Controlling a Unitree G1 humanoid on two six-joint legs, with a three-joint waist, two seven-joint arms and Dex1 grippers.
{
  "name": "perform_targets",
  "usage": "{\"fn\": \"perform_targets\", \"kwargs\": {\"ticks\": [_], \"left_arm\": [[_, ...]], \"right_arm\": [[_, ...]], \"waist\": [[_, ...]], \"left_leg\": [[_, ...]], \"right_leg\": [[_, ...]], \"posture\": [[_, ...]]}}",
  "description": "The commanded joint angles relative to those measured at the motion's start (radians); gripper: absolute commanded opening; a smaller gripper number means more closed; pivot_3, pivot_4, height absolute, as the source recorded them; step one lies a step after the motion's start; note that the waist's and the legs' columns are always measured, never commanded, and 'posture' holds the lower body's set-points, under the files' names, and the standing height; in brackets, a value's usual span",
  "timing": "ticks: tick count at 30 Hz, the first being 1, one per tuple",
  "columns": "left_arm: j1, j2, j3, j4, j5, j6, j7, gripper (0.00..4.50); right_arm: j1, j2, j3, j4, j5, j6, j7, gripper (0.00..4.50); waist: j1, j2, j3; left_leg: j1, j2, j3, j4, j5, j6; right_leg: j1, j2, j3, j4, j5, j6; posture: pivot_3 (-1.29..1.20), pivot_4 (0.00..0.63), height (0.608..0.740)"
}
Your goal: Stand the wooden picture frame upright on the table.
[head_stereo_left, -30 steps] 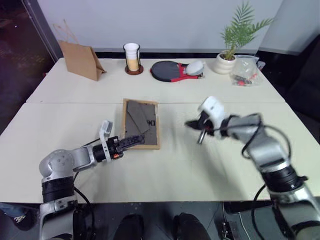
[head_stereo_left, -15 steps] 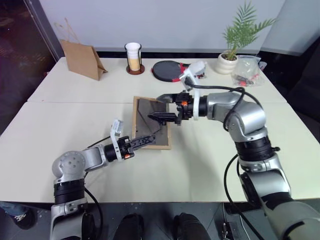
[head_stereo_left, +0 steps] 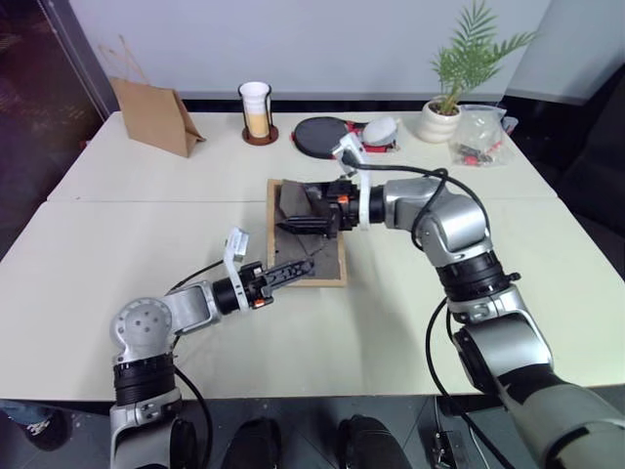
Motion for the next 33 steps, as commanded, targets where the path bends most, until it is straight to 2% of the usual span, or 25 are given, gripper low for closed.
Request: {"fn": "perform_targets", "kwargs": {"ticks": [1,8,15,18,23,25,28,30,33], "left_arm": [[-0.04,-0.011,0.049,-0.002,-0.076,-0.023,0.046,1.09],[-0.048,-0.006,0.052,0.034,-0.11,-0.049,0.088,1.09],[-0.03,0.016,0.033,0.051,-0.115,-0.076,0.065,1.09],[-0.021,0.027,0.03,0.043,-0.14,-0.07,0.05,1.09],[0.009,0.058,0.036,0.02,-0.212,-0.048,0.063,1.09],[0.025,0.072,0.046,0.014,-0.272,-0.03,0.088,1.09],[0.044,0.101,0.052,0.019,-0.397,-0.018,0.149,1.09],[0.051,0.12,0.045,0.034,-0.478,-0.03,0.195,1.09],[0.074,0.161,0.015,0.047,-0.604,-0.057,0.262,1.09]], "right_arm": [[-0.003,-0.026,-0.023,-0.12,0.034,0.036,-0.003,4.44],[0.03,-0.082,-0.062,-0.285,0.088,0.132,-0.043,4.44],[0.055,-0.118,-0.059,-0.343,0.094,0.151,-0.077,4.44],[0.075,-0.193,0.004,-0.336,-0.019,0.036,-0.083,4.44],[0.118,-0.369,-0.025,-0.28,-0.092,-0.099,-0.032,4.44],[0.145,-0.428,-0.044,-0.27,-0.143,-0.253,-0.03,4.44],[0.189,-0.489,-0.009,-0.205,-0.336,-0.675,-0.111,4.44],[0.195,-0.485,0.014,-0.128,-0.441,-0.935,-0.19,4.44],[0.164,-0.465,0.103,0.04,-0.747,-1.346,-0.474,4.44]], "waist": [[0.001,0.0,0.0],[0.003,0.0,0.0],[0.0,0.0,0.0],[0.002,0.0,0.0],[0.007,0.0,0.0],[0.005,-0.001,0.0],[-0.001,-0.001,0.0],[-0.005,-0.001,0.001],[-0.008,-0.001,0.001]], "left_leg": [[0.0,0.0,0.0,0.0,0.0,0.0],[0.0,0.0,0.0,-0.001,0.0,0.0],[0.0,0.0,0.0,-0.002,0.0,0.0],[0.0,0.0,0.0,-0.002,0.0,0.0],[0.0,-0.001,0.001,-0.002,0.0,0.0],[0.0,-0.001,0.001,-0.002,0.0,0.0],[0.0,-0.001,0.002,-0.003,0.0,0.0],[0.0,0.0,0.002,-0.003,0.0,0.0],[0.002,0.001,0.003,-0.003,0.001,-0.002]], "right_leg": [[0.0,0.0,0.0,0.0,0.0,0.0],[0.0,0.0,0.0,-0.002,0.0,0.0],[0.0,0.0,0.0,-0.002,0.0,0.0],[0.0,0.0,0.0,-0.002,0.0,0.0],[0.0,0.0,0.0,-0.004,0.0,0.0],[0.0,0.0,0.0,-0.005,0.0,0.0],[0.0,0.001,0.001,-0.005,0.0,0.0],[0.0,0.002,0.002,-0.004,0.0,0.0],[0.0,0.005,0.004,-0.002,0.0,0.0]], "posture": [[0.0,0.15,0.74],[0.0,0.15,0.74],[0.0,0.15,0.74],[0.0,0.15,0.74],[0.0,0.15,0.74],[0.0,0.15,0.74],[0.0,0.15,0.74],[0.0,0.15,0.74],[0.0,0.15,0.74]]}}
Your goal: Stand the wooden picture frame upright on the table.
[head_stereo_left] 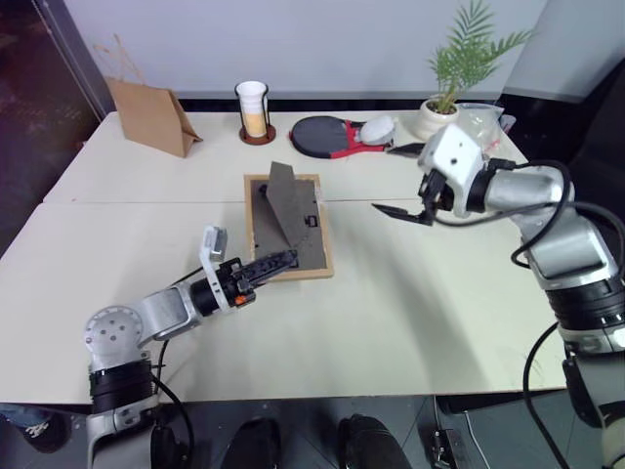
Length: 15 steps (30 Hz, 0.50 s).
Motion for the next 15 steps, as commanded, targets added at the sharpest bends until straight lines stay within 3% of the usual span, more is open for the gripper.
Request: {"fn": "perform_targets", "kwargs": {"ticks": [1,9,15], "left_arm": [[0.021,0.042,-0.024,-0.013,-0.171,-0.04,0.06,1.09],[0.099,0.111,-0.122,-0.06,-0.321,-0.137,0.119,1.09],[0.147,0.158,-0.176,-0.109,-0.379,-0.212,0.138,1.09]], "right_arm": [[-0.052,0.031,0.081,0.149,-0.313,-0.421,-0.302,4.44],[-0.249,0.172,0.232,0.446,-0.735,-0.642,-0.799,4.44],[-0.337,0.25,0.327,0.596,-0.843,-0.682,-0.954,4.44]], "waist": [[-0.002,0.0,0.0],[0.005,-0.001,0.001],[0.009,-0.001,0.001]], "left_leg": [[0.0,0.0,0.0,0.0,0.001,-0.001],[0.0,0.0,0.0,0.0,0.006,-0.011],[0.0,0.0,0.0,0.0,0.006,-0.011]], "right_leg": [[0.0,0.0,0.001,0.001,0.0,0.0],[-0.001,0.0,0.002,0.002,0.0,-0.001],[0.0,-0.002,0.001,0.0,-0.001,-0.001]], "posture": [[0.0,0.15,0.74],[0.0,0.15,0.74],[0.0,0.15,0.74]]}}
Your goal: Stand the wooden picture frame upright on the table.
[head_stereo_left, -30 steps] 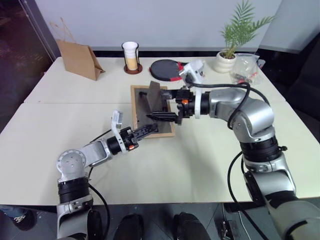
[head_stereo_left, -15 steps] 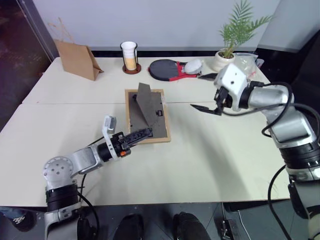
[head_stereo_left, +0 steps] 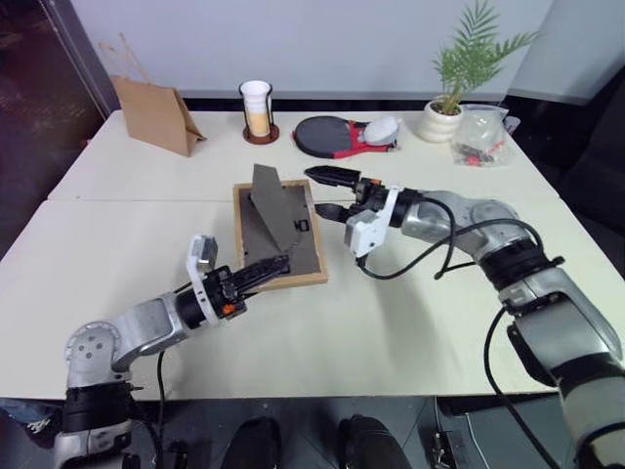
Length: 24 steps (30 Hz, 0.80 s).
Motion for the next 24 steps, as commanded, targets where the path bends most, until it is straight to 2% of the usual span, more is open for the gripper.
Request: {"fn": "perform_targets", "kwargs": {"ticks": [1,5,6,8,13,14,15,17,18,19,22,24], "left_arm": [[0.006,0.017,-0.028,-0.067,-0.068,-0.048,0.006,1.09],[0.016,0.023,-0.051,-0.094,-0.078,-0.089,0.016,1.09],[0.019,0.022,-0.057,-0.103,-0.078,-0.097,0.018,1.09],[0.025,0.022,-0.069,-0.117,-0.078,-0.109,0.023,1.09],[0.04,0.036,-0.088,-0.141,-0.078,-0.128,0.024,1.09],[0.043,0.039,-0.091,-0.144,-0.078,-0.13,0.023,1.09],[0.046,0.047,-0.094,-0.148,-0.078,-0.128,0.021,1.09],[0.052,0.064,-0.094,-0.156,-0.078,-0.128,0.018,2.11],[0.058,0.087,-0.092,-0.161,-0.078,-0.125,0.018,2.4],[0.066,0.12,-0.084,-0.17,-0.061,-0.112,-0.004,2.9],[0.095,0.22,-0.043,-0.19,0.057,-0.086,-0.113,4.29],[0.131,0.331,0.015,-0.217,0.213,-0.089,-0.292,4.41]], "right_arm": [[-0.042,0.028,0.035,0.045,-0.038,-0.028,-0.083,4.44],[-0.064,0.059,0.084,0.079,-0.082,-0.038,-0.138,4.44],[-0.07,0.066,0.091,0.086,-0.086,-0.036,-0.147,4.21],[-0.085,0.076,0.1,0.1,-0.091,-0.032,-0.167,3.73],[-0.125,0.075,0.111,0.146,-0.098,-0.022,-0.209,1.4],[-0.131,0.072,0.114,0.155,-0.097,-0.022,-0.214,1.14],[-0.133,0.067,0.114,0.162,-0.093,-0.025,-0.216,1.12],[-0.131,0.062,0.103,0.18,-0.051,-0.045,-0.187,1.12],[-0.125,0.064,0.09,0.199,-0.001,-0.067,-0.139,1.12],[-0.119,0.065,0.077,0.216,0.048,-0.087,-0.09,1.12],[-0.094,0.071,0.038,0.266,0.209,-0.13,0.072,1.12],[-0.053,0.098,-0.023,0.306,0.447,-0.11,0.323,1.12]], "waist": [[0.0,0.0,0.0],[-0.002,0.0,0.0],[-0.003,0.0,0.0],[-0.005,0.0,0.0],[-0.005,0.0,0.0],[-0.005,0.0,0.0],[-0.005,0.0,0.0],[-0.005,0.0,0.0],[-0.005,0.0,0.0],[-0.005,0.0,0.0],[-0.006,0.0,0.0],[-0.01,-0.001,0.0]], "left_leg": [[0.0,0.0,0.0,0.0,0.0,0.0],[0.0,0.0,0.0,0.0,0.0,0.0],[0.0,0.0,0.0,0.0,0.0,0.0],[0.0,0.0,0.0,0.0,0.0,0.0],[0.0,0.0,0.0,0.0,0.0,0.0],[0.0,0.0,0.0,0.0,0.0,0.0],[0.0,0.0,0.0,0.0,0.0,0.0],[0.0,0.0,0.0,0.0,0.0,0.001],[0.0,0.0,0.0,0.0,0.0,0.001],[0.0,0.0,-0.001,0.0,0.0,0.001],[0.0,0.0,-0.001,0.0,-0.002,0.003],[0.001,0.0,-0.001,0.0,-0.002,0.004]], "right_leg": [[0.0,0.0,0.0,0.0,0.0,0.0],[0.0,0.0,0.0,0.0,0.0,0.0],[0.0,0.0,0.0,0.0,0.0,0.0],[0.0,0.0,0.0,0.001,0.0,0.0],[0.0,0.001,0.0,0.001,0.0,0.0],[0.0,0.0,0.0,0.001,0.0,0.0],[0.0,0.0,0.0,0.001,0.0,0.0],[0.0,0.001,0.0,0.001,0.0,0.0],[0.001,0.001,0.0,0.001,0.0,0.0],[0.001,0.001,0.0,0.001,0.0,0.0],[0.001,0.002,0.0,0.001,0.0,0.0],[0.001,0.003,-0.001,0.001,0.0,0.0]], "posture": [[0.0,0.15,0.74],[0.0,0.15,0.74],[0.0,0.15,0.74],[0.0,0.15,0.74],[0.0,0.15,0.74],[0.0,0.15,0.74],[0.0,0.15,0.74],[0.0,0.15,0.74],[0.0,0.15,0.74],[0.0,0.15,0.74],[0.0,0.15,0.74],[0.0,0.15,0.74]]}}
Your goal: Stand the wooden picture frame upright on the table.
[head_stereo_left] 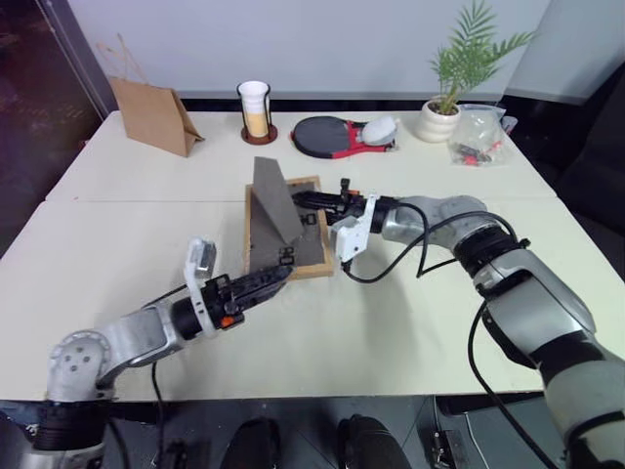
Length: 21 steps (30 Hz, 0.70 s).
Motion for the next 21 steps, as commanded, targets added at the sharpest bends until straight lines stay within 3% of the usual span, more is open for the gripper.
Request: {"fn": "perform_targets", "kwargs": {"ticks": [1,3,5,8,12,21], "left_arm": [[0.045,0.151,0.107,-0.062,0.233,-0.008,-0.285,4.41],[0.077,0.262,0.134,-0.086,0.407,-0.076,-0.457,4.41],[0.093,0.344,0.129,-0.094,0.568,-0.162,-0.587,4.41],[0.06,0.384,0.083,-0.069,0.728,-0.251,-0.672,4.41],[-0.015,0.324,0.04,-0.043,0.829,-0.3,-0.675,4.41],[-0.055,0.237,0.027,-0.083,0.916,-0.293,-0.657,4.41]], "right_arm": [[0.044,0.039,-0.134,0.028,0.417,0.04,0.399,1.12],[0.105,0.069,-0.206,-0.042,0.692,0.231,0.746,1.12],[0.17,0.083,-0.276,-0.197,0.975,0.602,1.11,1.12],[0.208,0.042,-0.298,-0.345,1.171,1.039,1.462,1.12],[0.187,0.056,-0.3,-0.294,1.176,1.238,1.597,1.12],[0.115,0.18,-0.335,0.008,1.058,1.195,1.568,1.12]], "waist": [[-0.008,-0.001,0.001],[-0.017,-0.001,0.001],[-0.019,0.0,0.002],[-0.015,0.005,0.005],[-0.014,0.007,0.006],[-0.022,0.006,0.006]], "left_leg": [[0.0,0.001,0.0,0.0,0.0,0.001],[0.001,0.001,-0.001,0.0,-0.001,0.001],[0.002,0.003,-0.003,-0.001,-0.001,0.002],[0.002,0.002,-0.004,-0.001,-0.001,0.002],[0.002,0.001,-0.004,-0.002,-0.002,0.003],[-0.004,0.001,-0.001,-0.004,-0.002,0.002]], "right_leg": [[0.0,0.002,0.0,0.0,0.0,0.0],[0.002,0.003,-0.001,-0.001,0.0,0.0],[0.004,0.004,-0.003,-0.001,0.0,0.0],[0.005,-0.002,-0.006,-0.001,0.0,-0.001],[0.004,-0.004,-0.009,-0.001,-0.001,-0.003],[-0.006,-0.005,-0.005,0.001,0.0,-0.001]], "posture": [[0.0,0.15,0.74],[0.0,0.15,0.74],[0.0,0.15,0.74],[0.0,0.15,0.74],[0.0,0.15,0.74],[0.0,0.15,0.74]]}}
